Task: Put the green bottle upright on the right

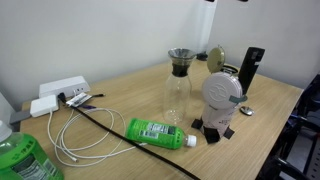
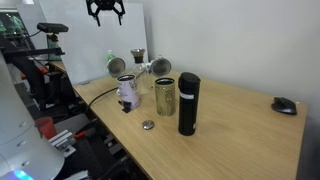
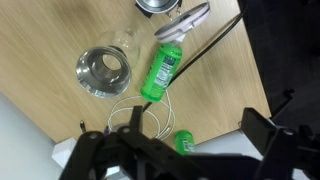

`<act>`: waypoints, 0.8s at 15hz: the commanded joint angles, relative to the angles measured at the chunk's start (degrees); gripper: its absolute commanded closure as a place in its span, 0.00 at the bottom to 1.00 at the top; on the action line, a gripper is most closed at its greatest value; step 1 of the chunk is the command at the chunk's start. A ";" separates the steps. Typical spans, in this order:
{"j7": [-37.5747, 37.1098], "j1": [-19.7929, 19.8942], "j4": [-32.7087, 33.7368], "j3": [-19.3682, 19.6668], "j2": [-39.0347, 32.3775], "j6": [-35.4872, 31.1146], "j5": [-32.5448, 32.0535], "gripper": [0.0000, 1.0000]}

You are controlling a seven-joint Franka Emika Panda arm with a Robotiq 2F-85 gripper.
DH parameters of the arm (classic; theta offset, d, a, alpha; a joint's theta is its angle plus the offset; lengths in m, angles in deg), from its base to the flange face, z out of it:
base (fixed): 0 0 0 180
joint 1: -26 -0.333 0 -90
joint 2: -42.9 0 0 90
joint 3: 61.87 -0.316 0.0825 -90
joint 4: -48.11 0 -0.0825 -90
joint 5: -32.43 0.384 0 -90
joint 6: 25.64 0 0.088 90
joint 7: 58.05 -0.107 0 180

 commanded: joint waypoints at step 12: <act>-0.33 -3.56 -0.63 -5.28 -7.04 -7.99 -1.42 0.00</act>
